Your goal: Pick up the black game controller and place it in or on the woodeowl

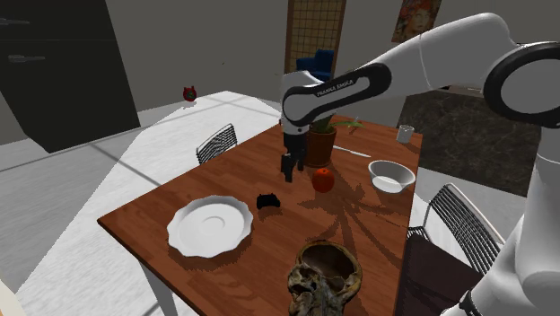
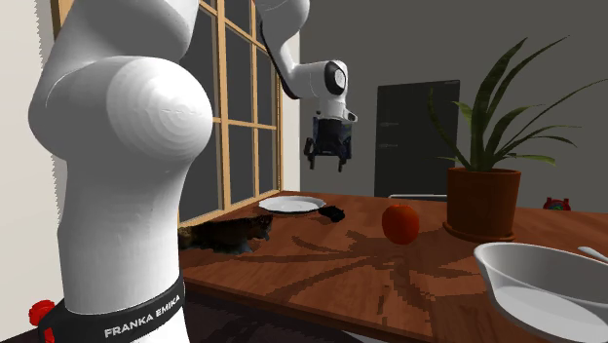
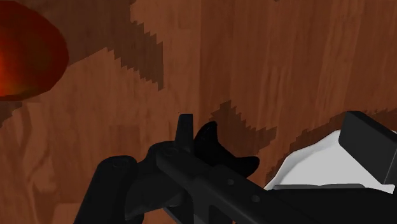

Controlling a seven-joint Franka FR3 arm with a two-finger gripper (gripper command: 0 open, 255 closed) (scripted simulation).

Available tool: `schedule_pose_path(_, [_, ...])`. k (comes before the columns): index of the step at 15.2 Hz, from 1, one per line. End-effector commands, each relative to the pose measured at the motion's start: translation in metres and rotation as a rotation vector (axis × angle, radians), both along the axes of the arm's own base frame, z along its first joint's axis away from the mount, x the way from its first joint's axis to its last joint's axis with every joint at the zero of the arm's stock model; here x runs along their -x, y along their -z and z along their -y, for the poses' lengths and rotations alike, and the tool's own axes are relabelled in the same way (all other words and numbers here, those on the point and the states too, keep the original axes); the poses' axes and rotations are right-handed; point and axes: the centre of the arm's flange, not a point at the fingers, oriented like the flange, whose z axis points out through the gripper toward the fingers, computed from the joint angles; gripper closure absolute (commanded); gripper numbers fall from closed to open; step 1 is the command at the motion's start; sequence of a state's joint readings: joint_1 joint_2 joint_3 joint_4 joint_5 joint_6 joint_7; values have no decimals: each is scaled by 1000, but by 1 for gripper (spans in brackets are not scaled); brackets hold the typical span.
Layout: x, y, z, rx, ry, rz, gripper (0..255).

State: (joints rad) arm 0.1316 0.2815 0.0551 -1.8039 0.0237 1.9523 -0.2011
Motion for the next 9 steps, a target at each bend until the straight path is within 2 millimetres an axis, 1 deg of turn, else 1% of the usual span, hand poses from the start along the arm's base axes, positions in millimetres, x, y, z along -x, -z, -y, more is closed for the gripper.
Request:
schedule_pose_path(1, [-20,21,-10,0,-21,-15,0])
schedule_pose_path(9, [-86,97,-61,0,-105,-72,0])
